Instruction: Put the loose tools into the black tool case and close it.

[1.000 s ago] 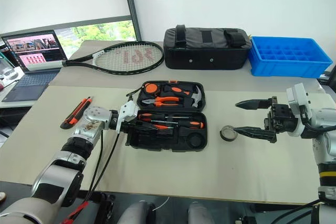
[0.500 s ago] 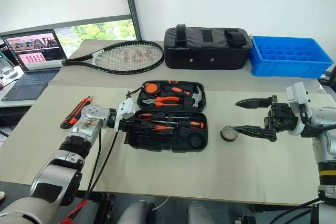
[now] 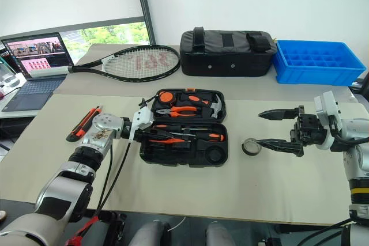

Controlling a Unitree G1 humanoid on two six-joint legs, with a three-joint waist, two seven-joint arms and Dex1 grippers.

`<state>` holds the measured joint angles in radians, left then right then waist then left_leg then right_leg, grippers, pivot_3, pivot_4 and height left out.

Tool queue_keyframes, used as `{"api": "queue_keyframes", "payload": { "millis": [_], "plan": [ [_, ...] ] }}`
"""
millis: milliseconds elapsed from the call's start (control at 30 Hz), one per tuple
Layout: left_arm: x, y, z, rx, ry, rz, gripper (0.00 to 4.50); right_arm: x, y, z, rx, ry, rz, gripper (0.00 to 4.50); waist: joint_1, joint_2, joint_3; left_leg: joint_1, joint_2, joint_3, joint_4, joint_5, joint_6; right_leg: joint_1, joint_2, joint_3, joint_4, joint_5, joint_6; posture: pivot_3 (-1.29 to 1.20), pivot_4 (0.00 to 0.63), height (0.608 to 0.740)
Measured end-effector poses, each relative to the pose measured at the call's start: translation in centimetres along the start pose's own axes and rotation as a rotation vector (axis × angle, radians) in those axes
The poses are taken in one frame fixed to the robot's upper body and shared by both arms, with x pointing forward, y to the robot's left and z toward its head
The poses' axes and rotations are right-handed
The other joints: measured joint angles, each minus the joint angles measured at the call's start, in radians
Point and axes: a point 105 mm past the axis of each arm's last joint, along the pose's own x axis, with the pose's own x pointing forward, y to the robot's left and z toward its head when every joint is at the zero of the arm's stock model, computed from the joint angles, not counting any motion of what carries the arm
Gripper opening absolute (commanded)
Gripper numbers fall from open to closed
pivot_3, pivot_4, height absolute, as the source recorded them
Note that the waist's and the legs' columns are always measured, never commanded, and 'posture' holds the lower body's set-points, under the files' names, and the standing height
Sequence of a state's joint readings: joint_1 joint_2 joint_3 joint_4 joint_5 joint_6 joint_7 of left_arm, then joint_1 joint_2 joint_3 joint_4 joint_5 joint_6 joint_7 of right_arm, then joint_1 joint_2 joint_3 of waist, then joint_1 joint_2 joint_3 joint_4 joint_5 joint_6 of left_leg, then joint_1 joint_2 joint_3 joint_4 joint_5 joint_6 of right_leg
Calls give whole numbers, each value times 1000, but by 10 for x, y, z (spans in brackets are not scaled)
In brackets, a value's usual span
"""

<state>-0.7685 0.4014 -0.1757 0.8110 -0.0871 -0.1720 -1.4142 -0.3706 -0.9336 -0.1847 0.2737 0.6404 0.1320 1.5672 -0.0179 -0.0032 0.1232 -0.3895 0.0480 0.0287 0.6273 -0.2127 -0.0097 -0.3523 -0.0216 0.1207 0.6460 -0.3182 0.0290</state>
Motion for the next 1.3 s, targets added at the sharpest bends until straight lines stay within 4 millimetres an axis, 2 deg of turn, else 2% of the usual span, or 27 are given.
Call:
{"api": "queue_keyframes", "payload": {
  "millis": [167,267,333,433,600,667,767,1000,1200,1300],
  "plan": [
    [-5,-6,8,-17,-56,-6,75,0,-1,1,-3,0,0,4500,0,1,0,0,0,0,0,0,0,-1,0,0,0,0,0,0,150,708],
    [-24,7,22,-11,-123,131,75,0,-1,1,-5,-1,1,4500,-2,0,0,0,1,0,0,0,0,-1,0,0,0,0,0,0,150,708],
    [-48,20,33,-21,-176,292,75,1,-1,1,-5,-2,2,4500,-5,1,0,0,1,0,0,0,0,0,0,0,0,0,0,0,150,708],
    [-88,32,31,-96,-210,560,777,6,1,0,-2,-24,12,4500,-10,1,-1,1,2,-1,-1,0,0,0,0,0,0,0,0,0,150,708],
    [-150,33,4,-214,-143,909,2616,13,0,1,-7,-45,30,4500,-11,1,-1,2,2,-1,-1,0,0,0,-1,-1,1,0,0,0,150,708],
    [-176,29,-11,-246,-81,1017,3397,14,-3,4,-17,-50,29,4500,-13,1,0,2,2,-1,-1,0,0,0,-1,-2,1,0,0,0,150,708],
    [-199,23,-26,-281,-12,1090,4355,16,-6,6,-19,-50,32,4500,-12,0,0,2,2,-1,-1,0,0,0,-1,-2,1,0,0,0,150,708],
    [-239,14,-71,-434,112,1185,4450,21,-8,5,-12,-45,50,4500,0,0,0,2,1,0,-3,0,0,-2,-2,-3,1,0,0,0,150,708],
    [-239,13,-95,-517,193,1178,4450,22,-8,5,-7,-42,56,4500,5,0,0,1,1,0,-3,0,0,-2,-2,-4,1,0,0,0,150,708],
    [-233,8,-106,-564,222,1139,4450,22,-8,4,-7,-42,55,4500,3,0,0,1,2,0,-3,0,0,-3,-1,-4,1,0,0,0,150,708]
  ]
}}
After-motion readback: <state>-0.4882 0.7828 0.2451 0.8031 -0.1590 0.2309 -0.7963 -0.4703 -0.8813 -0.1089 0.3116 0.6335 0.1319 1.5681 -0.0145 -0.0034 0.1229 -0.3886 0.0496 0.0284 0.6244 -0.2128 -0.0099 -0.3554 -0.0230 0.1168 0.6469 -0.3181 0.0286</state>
